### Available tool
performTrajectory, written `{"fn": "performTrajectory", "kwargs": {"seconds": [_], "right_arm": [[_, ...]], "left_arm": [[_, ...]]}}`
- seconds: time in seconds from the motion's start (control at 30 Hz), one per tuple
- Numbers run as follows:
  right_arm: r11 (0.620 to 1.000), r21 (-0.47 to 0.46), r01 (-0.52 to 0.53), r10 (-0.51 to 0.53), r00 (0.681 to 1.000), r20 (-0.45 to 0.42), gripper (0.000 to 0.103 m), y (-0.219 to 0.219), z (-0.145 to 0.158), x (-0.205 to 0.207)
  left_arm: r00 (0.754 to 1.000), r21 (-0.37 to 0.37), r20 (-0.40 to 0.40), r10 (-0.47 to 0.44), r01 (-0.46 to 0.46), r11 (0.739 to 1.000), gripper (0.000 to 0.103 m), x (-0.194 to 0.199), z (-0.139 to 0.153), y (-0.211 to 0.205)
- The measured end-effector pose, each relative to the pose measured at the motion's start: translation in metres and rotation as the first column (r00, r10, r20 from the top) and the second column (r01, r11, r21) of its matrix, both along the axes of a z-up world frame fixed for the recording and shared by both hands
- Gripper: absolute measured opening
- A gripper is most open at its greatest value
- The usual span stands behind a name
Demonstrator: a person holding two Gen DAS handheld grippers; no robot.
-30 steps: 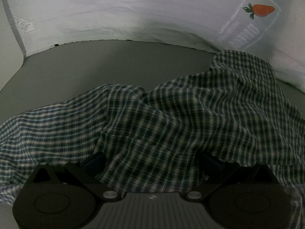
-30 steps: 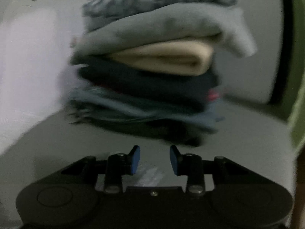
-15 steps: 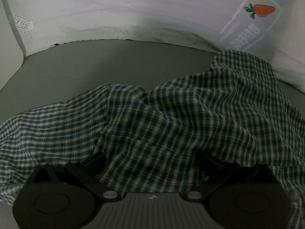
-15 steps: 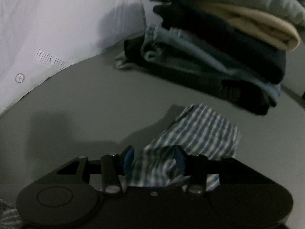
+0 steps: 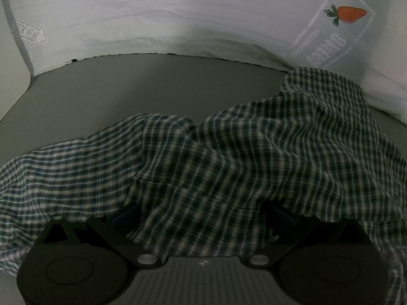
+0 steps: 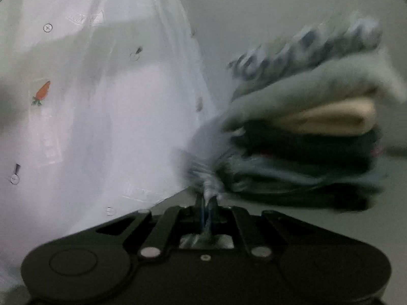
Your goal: Fold clothes
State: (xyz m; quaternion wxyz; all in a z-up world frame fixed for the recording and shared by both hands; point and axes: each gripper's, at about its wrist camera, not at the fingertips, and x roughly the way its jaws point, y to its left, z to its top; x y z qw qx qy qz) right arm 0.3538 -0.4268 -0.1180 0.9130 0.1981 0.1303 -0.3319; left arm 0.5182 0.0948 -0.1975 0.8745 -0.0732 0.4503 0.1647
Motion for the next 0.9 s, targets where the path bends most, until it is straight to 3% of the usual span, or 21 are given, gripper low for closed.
{"fn": "performTrajectory", "kwargs": {"seconds": [0.1,0.2,0.27,0.3,0.37,0.53,0.6,0.77,0.9], "right_arm": [[0.996,0.065,0.068,-0.056,0.984,-0.168,0.007,-0.004,-0.03,-0.024],[0.964,0.203,0.171,-0.086,0.924,-0.371,0.01,-0.014,-0.075,-0.035],[0.941,0.245,0.234,-0.114,0.9,-0.421,0.016,-0.015,-0.086,-0.038],[0.936,0.244,0.255,-0.131,0.893,-0.431,0.024,-0.014,-0.087,-0.038],[0.937,0.216,0.275,-0.159,0.885,-0.437,0.034,-0.011,-0.079,-0.036],[0.963,0.076,0.257,-0.207,0.893,-0.401,0.041,-0.019,-0.05,-0.028],[0.966,0.055,0.252,-0.214,0.903,-0.372,0.053,-0.028,-0.04,-0.029],[0.934,0.236,0.268,-0.22,0.952,-0.212,0.054,-0.05,-0.029,-0.045],[0.873,0.354,0.335,-0.293,0.941,-0.168,0.054,-0.066,-0.039,-0.055]], "left_arm": [[1.0,0.005,0.012,0.007,-0.007,1.0,0.103,-0.002,-0.001,-0.001],[1.0,0.005,0.01,0.007,-0.007,1.0,0.103,-0.001,-0.001,-0.001],[1.0,-0.001,-0.003,0.0,0.0,1.0,0.103,0.002,0.0,0.001],[1.0,-0.005,-0.011,-0.004,0.004,1.0,0.103,0.003,0.001,0.002],[0.999,-0.014,-0.029,-0.014,0.014,1.0,0.103,0.006,0.002,0.005],[0.995,-0.037,-0.071,-0.064,0.061,0.997,0.103,0.013,0.005,0.012],[0.993,-0.042,-0.079,-0.089,0.086,0.995,0.103,0.014,0.004,0.015],[0.992,-0.038,-0.063,-0.112,0.11,0.993,0.103,0.012,0.003,0.018],[0.992,-0.034,-0.054,-0.112,0.11,0.993,0.103,0.014,0.001,0.018]]}}
